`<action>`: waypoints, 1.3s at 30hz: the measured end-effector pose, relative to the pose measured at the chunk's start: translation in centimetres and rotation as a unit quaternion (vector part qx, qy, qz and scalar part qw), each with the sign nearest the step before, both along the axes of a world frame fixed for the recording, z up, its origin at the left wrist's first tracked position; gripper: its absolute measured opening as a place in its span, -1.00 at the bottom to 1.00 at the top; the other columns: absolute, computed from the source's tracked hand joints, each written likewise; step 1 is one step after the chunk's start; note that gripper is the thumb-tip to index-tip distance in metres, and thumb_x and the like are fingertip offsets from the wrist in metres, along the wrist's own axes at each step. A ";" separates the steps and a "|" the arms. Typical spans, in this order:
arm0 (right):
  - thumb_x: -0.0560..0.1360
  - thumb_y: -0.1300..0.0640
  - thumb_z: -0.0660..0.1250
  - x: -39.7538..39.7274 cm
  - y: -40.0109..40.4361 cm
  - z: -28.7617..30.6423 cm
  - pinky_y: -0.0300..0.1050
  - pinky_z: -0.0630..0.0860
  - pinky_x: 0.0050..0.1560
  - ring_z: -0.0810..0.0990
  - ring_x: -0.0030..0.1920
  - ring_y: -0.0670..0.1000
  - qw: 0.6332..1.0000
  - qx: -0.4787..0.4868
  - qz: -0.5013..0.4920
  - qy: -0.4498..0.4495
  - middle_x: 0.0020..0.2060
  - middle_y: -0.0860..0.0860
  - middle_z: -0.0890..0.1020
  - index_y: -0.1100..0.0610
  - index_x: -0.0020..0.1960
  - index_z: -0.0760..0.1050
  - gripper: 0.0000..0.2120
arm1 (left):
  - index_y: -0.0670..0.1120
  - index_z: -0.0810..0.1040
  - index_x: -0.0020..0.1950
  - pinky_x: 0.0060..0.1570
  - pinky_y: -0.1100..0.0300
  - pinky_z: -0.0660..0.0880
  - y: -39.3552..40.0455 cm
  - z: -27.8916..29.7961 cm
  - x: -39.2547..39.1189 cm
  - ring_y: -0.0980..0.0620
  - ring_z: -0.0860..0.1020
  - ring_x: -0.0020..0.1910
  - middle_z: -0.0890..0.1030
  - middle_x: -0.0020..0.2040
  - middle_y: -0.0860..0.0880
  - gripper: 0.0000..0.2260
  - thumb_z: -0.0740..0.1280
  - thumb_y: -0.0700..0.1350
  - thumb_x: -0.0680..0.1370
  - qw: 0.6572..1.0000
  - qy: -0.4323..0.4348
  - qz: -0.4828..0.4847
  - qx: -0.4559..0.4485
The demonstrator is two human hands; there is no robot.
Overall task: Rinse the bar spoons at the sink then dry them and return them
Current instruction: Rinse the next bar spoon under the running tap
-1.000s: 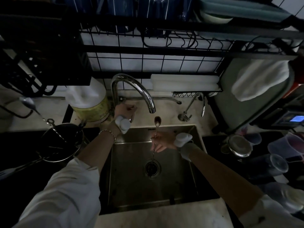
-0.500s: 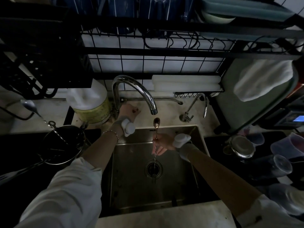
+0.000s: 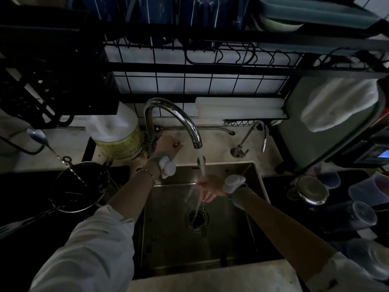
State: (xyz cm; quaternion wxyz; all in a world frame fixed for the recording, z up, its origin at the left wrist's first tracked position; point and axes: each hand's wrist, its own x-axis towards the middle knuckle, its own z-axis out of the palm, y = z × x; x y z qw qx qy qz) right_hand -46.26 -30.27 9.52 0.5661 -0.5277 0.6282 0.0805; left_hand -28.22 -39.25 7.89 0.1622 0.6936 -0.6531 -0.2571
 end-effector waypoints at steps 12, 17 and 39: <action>0.66 0.17 0.08 -0.9 0.9 -1.0 0.06 0.54 0.22 0.55 0.23 0.29 1.000 0.013 -0.019 0.013 0.21 0.36 0.54 0.36 0.31 0.34 -0.67 | -0.20 0.58 0.20 0.16 0.10 0.44 -0.1 -0.1 0.4 -0.17 0.56 0.15 0.63 0.14 -0.21 -0.70 0.31 -0.07 0.55 1.000 0.014 -0.005 -0.014; 0.63 0.25 0.10 -1.5 1.3 -1.1 0.26 0.48 0.25 0.53 0.19 0.42 1.000 -0.009 -0.006 -0.006 0.18 0.45 0.52 0.48 0.28 0.37 -0.67 | -0.18 0.60 0.20 0.12 0.07 0.53 -0.1 -0.1 0.7 -0.16 0.62 0.05 0.67 0.05 -0.21 -0.70 0.32 -0.05 0.54 0.999 0.037 0.000 -0.003; 0.67 0.19 0.04 -2.1 2.4 -0.5 -0.04 0.57 -0.01 0.57 0.18 0.30 0.999 -0.017 0.001 0.029 -0.03 0.27 0.55 0.31 0.35 0.31 -0.68 | -0.09 0.51 0.09 -0.10 0.17 0.50 3.7 -1.8 0.3 0.08 0.53 -0.17 0.57 0.01 -0.10 -0.60 0.51 0.04 0.36 0.969 0.210 0.101 -0.079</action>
